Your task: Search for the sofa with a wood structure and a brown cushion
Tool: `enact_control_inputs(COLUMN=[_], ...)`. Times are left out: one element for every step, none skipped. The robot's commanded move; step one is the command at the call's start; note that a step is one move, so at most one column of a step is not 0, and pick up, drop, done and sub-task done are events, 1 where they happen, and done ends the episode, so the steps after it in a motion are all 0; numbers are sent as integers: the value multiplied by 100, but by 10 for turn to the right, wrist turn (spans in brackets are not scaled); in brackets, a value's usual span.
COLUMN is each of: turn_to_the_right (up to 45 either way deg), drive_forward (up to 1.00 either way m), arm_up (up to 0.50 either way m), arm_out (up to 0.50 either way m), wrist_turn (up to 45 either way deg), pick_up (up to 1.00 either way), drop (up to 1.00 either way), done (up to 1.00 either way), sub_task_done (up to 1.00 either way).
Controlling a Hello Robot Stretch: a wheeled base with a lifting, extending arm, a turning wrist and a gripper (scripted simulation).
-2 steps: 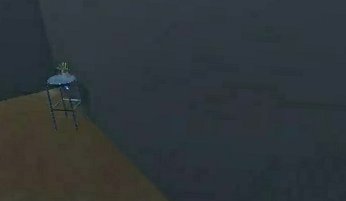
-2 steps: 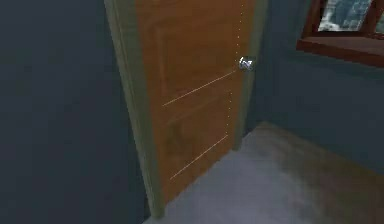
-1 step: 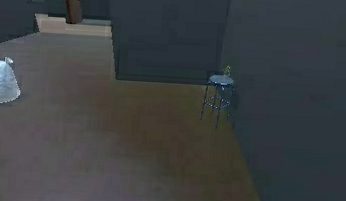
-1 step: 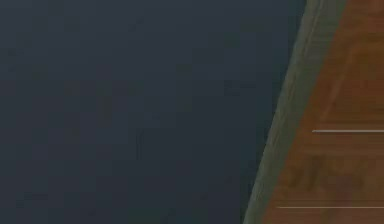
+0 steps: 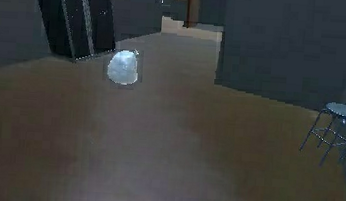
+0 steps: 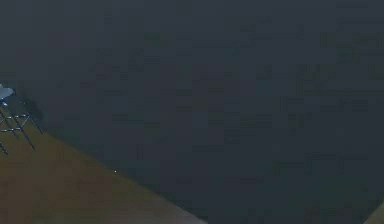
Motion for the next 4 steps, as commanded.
enact_control_inputs(turn_to_the_right=[0,0,0,0], drive_forward=[100,100,100,100], arm_up=[0,0,0,0], arm_out=[0,0,0,0], wrist_turn=[0,0,0,0], pick_up=[0,0,0,0], drop=[0,0,0,0], done=[0,0,0,0], sub_task_done=[0,0,0,0])
